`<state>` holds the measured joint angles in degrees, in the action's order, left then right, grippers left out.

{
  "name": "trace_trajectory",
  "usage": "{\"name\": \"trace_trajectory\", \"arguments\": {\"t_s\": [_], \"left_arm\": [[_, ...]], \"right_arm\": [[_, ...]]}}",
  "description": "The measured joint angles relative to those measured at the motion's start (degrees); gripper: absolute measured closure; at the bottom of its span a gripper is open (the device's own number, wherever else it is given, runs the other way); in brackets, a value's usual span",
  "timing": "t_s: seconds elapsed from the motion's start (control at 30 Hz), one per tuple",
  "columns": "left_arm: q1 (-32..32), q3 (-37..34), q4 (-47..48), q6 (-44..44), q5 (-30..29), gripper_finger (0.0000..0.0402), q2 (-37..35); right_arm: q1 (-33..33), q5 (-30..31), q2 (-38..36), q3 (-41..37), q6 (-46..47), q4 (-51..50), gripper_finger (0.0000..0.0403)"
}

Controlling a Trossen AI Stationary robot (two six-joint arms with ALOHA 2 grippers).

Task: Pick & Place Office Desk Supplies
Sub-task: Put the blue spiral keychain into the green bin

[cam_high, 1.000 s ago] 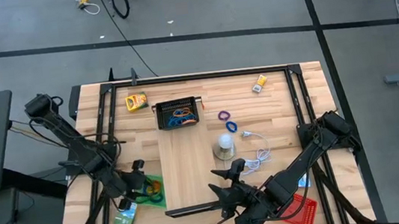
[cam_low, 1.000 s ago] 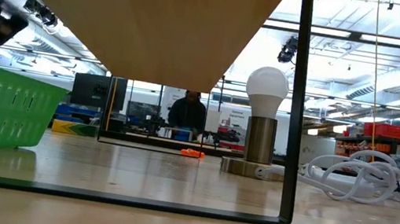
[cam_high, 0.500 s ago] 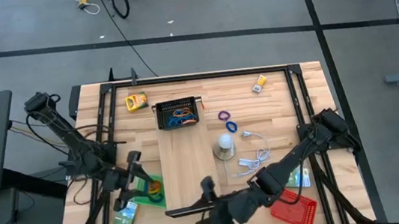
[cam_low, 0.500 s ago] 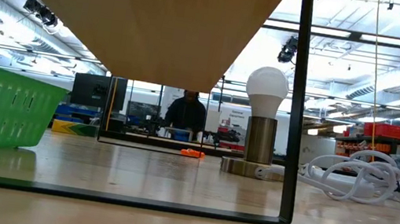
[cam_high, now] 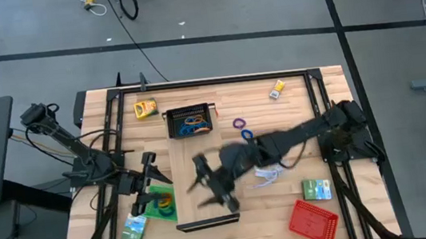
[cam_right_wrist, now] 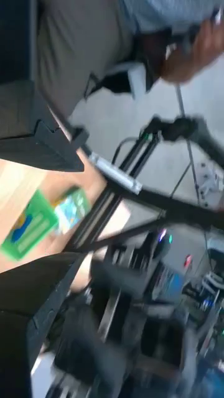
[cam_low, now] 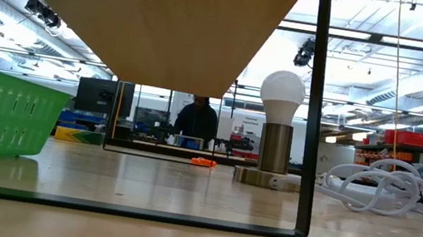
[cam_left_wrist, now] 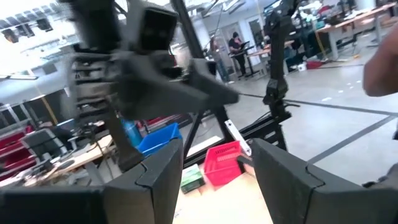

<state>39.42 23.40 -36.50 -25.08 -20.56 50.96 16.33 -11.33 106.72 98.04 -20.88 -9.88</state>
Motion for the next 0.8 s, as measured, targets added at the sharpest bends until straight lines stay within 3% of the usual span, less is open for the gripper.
{"name": "trace_trajectory", "arguments": {"t_s": [0.3, 0.5, 0.8], "left_arm": [[-0.2, 0.0, 0.3, -0.2, -0.4, 0.0202, 0.1], [-0.2, 0.0, 1.2, 0.2, -1.8, 0.0202, 0.1], [-0.2, 0.0, 2.0, 1.1, -2.7, 0.0202, 0.1]], "right_arm": [[-7.9, -5.3, -2.5, 0.0, -1.4, 2.1, 0.0172], [-10.7, -2.1, -9.7, 0.0, -4.2, 1.6, 0.0172], [-12.1, 8.2, -24.6, -1.3, -3.0, -16.2, 0.0172]]}}
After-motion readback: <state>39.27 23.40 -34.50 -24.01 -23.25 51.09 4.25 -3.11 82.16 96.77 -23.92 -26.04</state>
